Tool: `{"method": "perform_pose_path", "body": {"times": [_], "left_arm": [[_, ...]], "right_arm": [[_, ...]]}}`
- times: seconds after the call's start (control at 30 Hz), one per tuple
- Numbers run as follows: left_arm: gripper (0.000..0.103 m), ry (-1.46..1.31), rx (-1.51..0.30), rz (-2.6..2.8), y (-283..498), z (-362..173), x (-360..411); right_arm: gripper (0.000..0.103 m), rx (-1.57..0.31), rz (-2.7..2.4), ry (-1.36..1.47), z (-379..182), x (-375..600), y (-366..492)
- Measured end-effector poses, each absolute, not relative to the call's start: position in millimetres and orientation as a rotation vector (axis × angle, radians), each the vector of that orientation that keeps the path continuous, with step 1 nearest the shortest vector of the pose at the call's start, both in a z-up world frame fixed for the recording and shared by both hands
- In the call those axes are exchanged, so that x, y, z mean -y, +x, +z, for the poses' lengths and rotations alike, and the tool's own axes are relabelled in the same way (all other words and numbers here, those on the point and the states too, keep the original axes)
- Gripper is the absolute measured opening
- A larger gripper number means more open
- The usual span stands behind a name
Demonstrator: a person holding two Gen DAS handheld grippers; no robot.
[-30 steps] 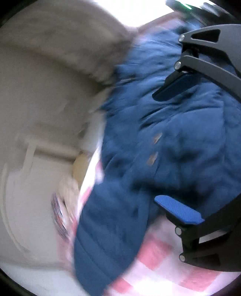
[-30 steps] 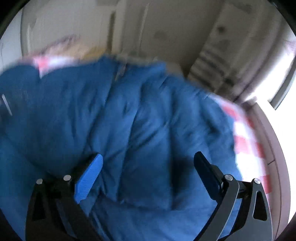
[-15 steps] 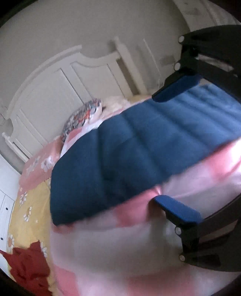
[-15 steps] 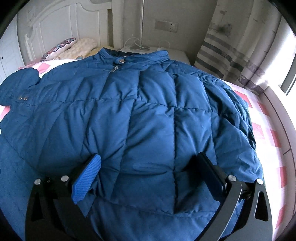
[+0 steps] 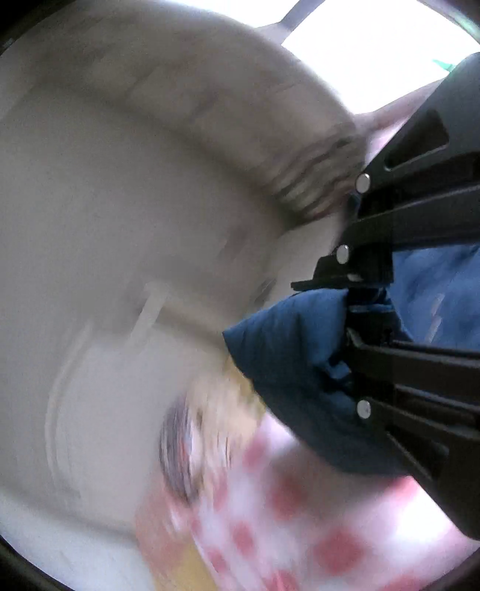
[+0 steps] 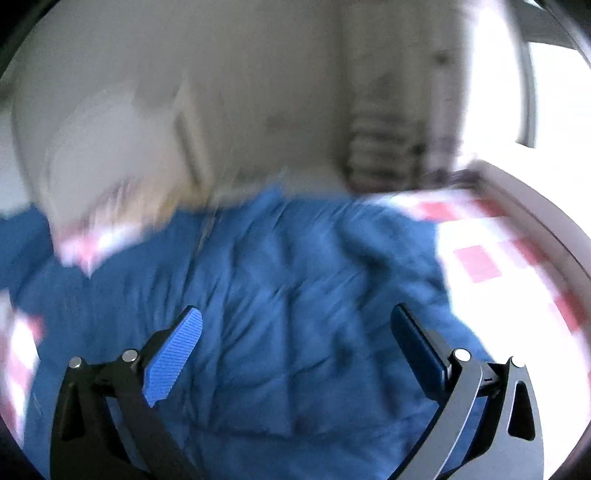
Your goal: Fold large clothes
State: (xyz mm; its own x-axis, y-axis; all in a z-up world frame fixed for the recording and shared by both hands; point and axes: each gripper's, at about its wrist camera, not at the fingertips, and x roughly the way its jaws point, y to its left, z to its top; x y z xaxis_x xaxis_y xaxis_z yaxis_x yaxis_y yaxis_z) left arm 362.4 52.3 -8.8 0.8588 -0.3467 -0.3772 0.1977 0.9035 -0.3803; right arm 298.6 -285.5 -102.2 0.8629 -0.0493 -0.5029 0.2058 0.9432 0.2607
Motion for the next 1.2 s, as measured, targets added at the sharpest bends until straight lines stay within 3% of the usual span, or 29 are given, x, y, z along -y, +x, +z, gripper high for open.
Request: {"method": "perform_pose_path", "body": {"times": [0.17,0.23,0.27,0.3,0.33,0.4,0.53,0.6,0.67,0.77,0.9,1.2], "left_arm": [[0.012,-0.026,-0.661,-0.435,351.1,-74.6,109.1],[0.025,0.067,-0.837,-0.463,358.5,-126.2,155.2],[0.038,0.113,-0.875,-0.449,358.1,-148.1,168.1],[0.04,0.172,-0.846,-0.424,351.7,-158.5,176.2],[0.043,0.228,-0.82,-0.416,347.7,-161.2,180.2],[0.067,0.269,-0.827,-0.473,339.8,-155.6,186.3],[0.07,0.224,-0.728,-0.473,311.6,-107.5,144.0],[0.088,0.133,-0.638,-0.455,293.7,-83.7,109.6],[0.096,0.04,-0.564,-0.387,285.9,-71.8,67.1],[0.095,-0.194,-0.642,-0.203,302.5,-85.8,-7.9],[0.087,-0.339,-0.815,-0.02,330.8,-120.0,-70.9],[0.088,-0.236,-0.81,0.049,334.4,-145.8,-70.6]], "right_arm": [[0.098,-0.454,-0.187,0.533,-108.1,338.6,285.0],[0.098,-0.478,-0.19,0.598,-115.2,349.7,286.3],[0.098,-0.478,-0.187,0.598,-115.6,350.0,286.3],[0.098,-0.482,-0.179,0.583,-115.1,348.1,288.0],[0.098,-0.487,-0.173,0.564,-114.4,345.0,290.1],[0.098,-0.503,-0.16,0.514,-113.5,334.0,294.3],[0.098,-0.519,-0.145,0.463,-113.5,323.7,297.5],[0.098,-0.517,-0.146,0.476,-114.6,325.8,296.3],[0.098,-0.515,-0.148,0.494,-114.6,327.7,293.7],[0.098,-0.52,-0.147,0.497,-115.6,328.3,294.7],[0.098,-0.537,-0.146,0.465,-115.6,322.6,299.5],[0.098,-0.533,-0.1,0.275,-102.6,282.2,298.0]]}}
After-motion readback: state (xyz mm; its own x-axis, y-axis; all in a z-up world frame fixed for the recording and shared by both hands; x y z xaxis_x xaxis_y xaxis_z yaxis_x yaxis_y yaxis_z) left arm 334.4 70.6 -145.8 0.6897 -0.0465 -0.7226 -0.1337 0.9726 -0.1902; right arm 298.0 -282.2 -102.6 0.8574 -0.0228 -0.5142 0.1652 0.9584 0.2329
